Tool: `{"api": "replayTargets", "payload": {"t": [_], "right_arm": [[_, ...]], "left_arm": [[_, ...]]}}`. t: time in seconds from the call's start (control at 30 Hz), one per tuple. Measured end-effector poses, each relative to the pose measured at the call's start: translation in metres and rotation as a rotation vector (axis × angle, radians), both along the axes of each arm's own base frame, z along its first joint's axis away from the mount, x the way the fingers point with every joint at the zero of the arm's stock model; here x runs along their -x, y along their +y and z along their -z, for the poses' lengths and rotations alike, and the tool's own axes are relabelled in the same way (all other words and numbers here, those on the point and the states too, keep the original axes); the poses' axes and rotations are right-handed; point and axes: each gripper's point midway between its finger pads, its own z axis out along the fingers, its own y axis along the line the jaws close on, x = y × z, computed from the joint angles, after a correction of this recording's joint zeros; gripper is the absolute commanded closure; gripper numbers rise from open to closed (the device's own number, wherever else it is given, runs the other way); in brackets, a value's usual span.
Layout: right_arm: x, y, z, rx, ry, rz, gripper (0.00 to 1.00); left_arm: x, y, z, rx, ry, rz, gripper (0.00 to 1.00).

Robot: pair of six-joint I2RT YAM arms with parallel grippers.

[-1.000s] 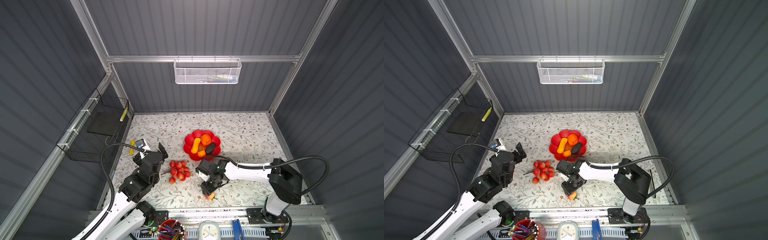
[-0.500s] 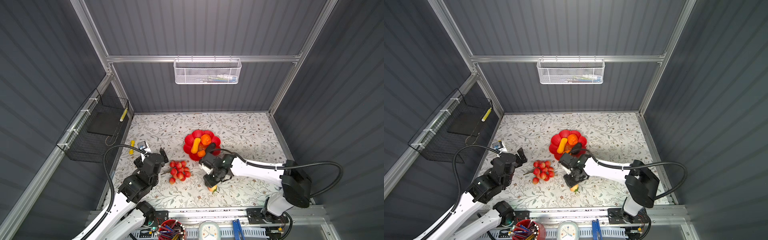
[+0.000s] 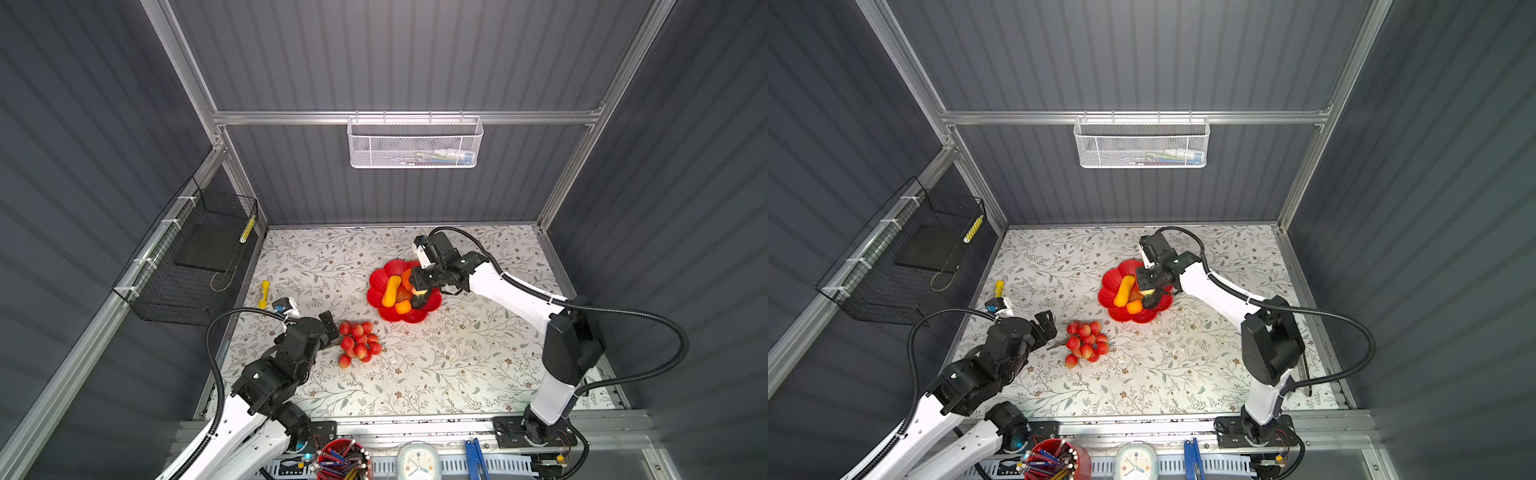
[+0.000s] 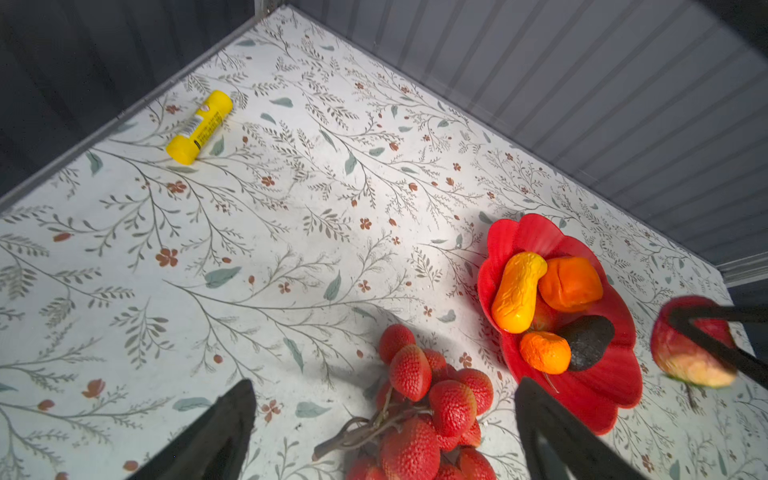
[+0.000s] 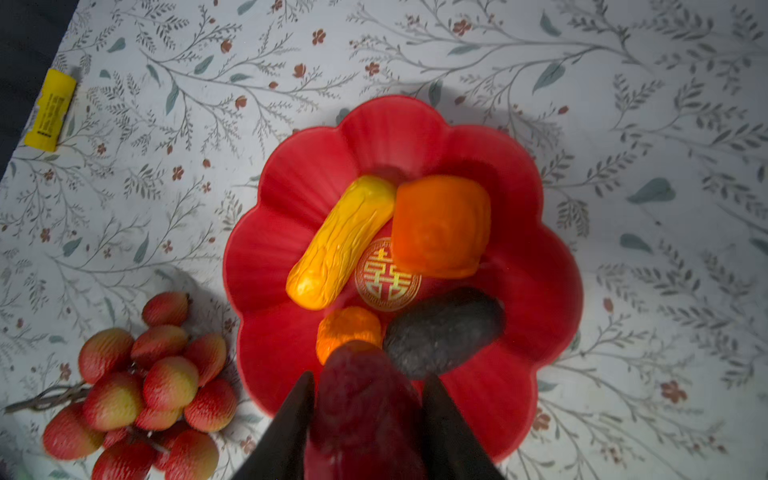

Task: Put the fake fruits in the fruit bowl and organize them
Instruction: 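Carry the red pear into the bowl and open the right gripper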

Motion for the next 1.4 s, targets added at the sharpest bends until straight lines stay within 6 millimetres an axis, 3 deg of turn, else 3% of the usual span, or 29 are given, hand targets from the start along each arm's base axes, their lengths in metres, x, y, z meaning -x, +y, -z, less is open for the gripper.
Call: {"api": "replayTargets", "payload": {"t": [0.33, 0.67, 0.83, 0.97, 1.23, 1.3, 1.4], "right_arm": [[-0.009, -0.003, 0.037, 0.045, 0.041, -0.021, 0.59], [-0.009, 0.002, 0.048, 0.031, 0.052, -0.024, 0.38], [-0.012, 0.001, 0.044, 0.032, 0.035, -0.018, 0.28], [-0.009, -0.007, 0.022, 0.026, -0.017, -0.006, 0.17], [0.001, -0.021, -0.074, -0.09, -0.241, 0.016, 0.05], [0.003, -0.022, -0.085, -0.107, -0.27, 0.016, 0.03], [0.006, -0.025, -0.085, -0.107, -0.278, 0.015, 0.01]], "left_arm": [[0.007, -0.019, 0.05, 0.072, 0.149, 0.029, 0.07], [0.004, -0.025, 0.056, 0.145, 0.141, 0.006, 0.08], [0.004, -0.025, 0.066, 0.168, 0.15, -0.018, 0.1], [0.004, -0.025, 0.072, 0.195, 0.153, -0.039, 0.15], [0.002, -0.026, 0.085, 0.233, 0.166, -0.077, 0.25], [0.002, -0.027, 0.089, 0.237, 0.173, -0.086, 0.26], [0.002, -0.029, 0.097, 0.25, 0.196, -0.098, 0.28]]}}
